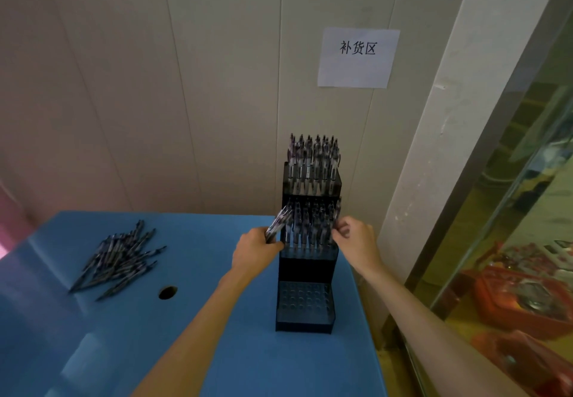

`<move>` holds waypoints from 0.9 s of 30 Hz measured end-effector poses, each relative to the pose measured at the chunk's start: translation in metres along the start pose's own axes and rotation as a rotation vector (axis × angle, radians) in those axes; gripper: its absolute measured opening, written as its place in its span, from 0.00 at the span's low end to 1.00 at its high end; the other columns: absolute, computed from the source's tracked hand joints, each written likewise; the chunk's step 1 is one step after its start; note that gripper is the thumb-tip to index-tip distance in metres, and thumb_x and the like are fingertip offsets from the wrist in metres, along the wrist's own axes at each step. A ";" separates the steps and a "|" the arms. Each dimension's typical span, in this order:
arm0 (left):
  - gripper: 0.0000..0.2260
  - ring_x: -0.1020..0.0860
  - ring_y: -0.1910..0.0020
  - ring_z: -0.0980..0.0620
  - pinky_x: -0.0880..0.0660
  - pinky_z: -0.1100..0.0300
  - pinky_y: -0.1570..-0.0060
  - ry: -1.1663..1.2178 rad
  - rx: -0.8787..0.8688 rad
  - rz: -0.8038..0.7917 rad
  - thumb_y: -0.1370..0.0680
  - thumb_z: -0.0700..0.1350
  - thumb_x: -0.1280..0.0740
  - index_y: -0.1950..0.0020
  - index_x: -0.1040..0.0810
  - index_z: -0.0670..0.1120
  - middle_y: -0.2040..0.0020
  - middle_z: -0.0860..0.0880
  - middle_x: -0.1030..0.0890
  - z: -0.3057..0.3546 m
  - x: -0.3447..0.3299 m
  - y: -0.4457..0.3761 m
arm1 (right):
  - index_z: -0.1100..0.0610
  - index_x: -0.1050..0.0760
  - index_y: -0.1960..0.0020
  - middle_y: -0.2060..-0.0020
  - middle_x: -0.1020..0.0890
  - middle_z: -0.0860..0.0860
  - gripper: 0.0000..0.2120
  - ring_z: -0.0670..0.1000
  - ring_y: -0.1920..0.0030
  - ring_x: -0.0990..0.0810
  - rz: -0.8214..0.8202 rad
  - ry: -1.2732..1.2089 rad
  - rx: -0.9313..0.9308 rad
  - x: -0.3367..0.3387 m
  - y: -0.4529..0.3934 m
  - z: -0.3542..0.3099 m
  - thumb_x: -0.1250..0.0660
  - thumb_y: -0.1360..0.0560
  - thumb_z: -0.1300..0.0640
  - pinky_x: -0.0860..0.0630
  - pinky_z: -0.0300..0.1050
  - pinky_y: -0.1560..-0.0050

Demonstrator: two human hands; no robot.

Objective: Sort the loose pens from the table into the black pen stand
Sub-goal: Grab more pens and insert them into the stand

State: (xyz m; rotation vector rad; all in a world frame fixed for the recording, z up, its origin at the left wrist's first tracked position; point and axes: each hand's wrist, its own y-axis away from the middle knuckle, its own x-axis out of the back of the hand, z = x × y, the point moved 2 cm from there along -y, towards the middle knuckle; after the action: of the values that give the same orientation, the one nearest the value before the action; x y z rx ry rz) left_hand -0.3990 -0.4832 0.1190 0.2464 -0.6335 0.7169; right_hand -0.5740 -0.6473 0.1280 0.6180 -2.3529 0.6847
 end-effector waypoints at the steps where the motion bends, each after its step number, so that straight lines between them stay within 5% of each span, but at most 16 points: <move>1: 0.16 0.37 0.72 0.51 0.38 0.56 0.67 -0.003 -0.001 0.001 0.27 0.44 0.30 0.65 0.37 0.47 0.71 0.50 0.34 -0.001 0.000 0.001 | 0.58 0.20 0.53 0.64 0.18 0.47 0.02 0.42 0.62 0.19 0.001 0.007 -0.007 -0.001 0.000 0.001 0.29 0.23 0.60 0.20 0.35 0.58; 5: 0.15 0.37 0.73 0.50 0.37 0.55 0.67 -0.023 0.000 -0.008 0.26 0.45 0.30 0.65 0.36 0.47 0.72 0.50 0.34 -0.007 0.001 0.002 | 0.55 0.21 0.55 0.64 0.18 0.45 0.03 0.40 0.64 0.20 0.022 0.058 -0.025 -0.002 0.003 0.003 0.28 0.23 0.58 0.26 0.29 0.64; 9: 0.16 0.37 0.72 0.50 0.37 0.56 0.67 -0.031 -0.004 -0.022 0.26 0.44 0.30 0.65 0.36 0.47 0.72 0.50 0.34 -0.006 -0.001 0.002 | 0.53 0.21 0.58 0.68 0.17 0.45 0.05 0.43 0.66 0.19 -0.016 0.091 -0.048 -0.001 -0.001 -0.001 0.27 0.25 0.56 0.20 0.42 0.62; 16: 0.15 0.36 0.72 0.51 0.37 0.57 0.68 -0.023 -0.022 -0.031 0.26 0.43 0.30 0.66 0.36 0.47 0.72 0.51 0.33 0.001 -0.004 -0.001 | 0.57 0.22 0.61 0.69 0.18 0.51 0.08 0.50 0.67 0.19 -0.076 0.174 -0.143 -0.004 -0.006 -0.002 0.27 0.27 0.55 0.26 0.44 0.69; 21: 0.16 0.36 0.72 0.51 0.37 0.57 0.68 -0.020 -0.020 -0.037 0.26 0.44 0.30 0.66 0.36 0.48 0.72 0.51 0.33 0.000 -0.002 -0.003 | 0.59 0.19 0.59 0.66 0.17 0.52 0.07 0.50 0.67 0.19 -0.115 0.231 -0.139 -0.011 -0.004 0.004 0.28 0.26 0.56 0.20 0.50 0.65; 27: 0.14 0.36 0.72 0.51 0.37 0.57 0.68 -0.042 -0.018 -0.035 0.26 0.43 0.31 0.65 0.36 0.47 0.71 0.50 0.33 -0.003 -0.001 -0.004 | 0.57 0.17 0.58 0.63 0.15 0.51 0.08 0.47 0.65 0.19 -0.092 0.248 -0.092 -0.009 -0.003 0.002 0.29 0.23 0.54 0.29 0.36 0.69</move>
State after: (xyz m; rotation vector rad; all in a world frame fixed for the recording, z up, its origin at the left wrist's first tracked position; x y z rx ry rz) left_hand -0.3953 -0.4857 0.1162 0.2560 -0.6735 0.6734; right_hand -0.5671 -0.6481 0.1221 0.5626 -2.1005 0.5732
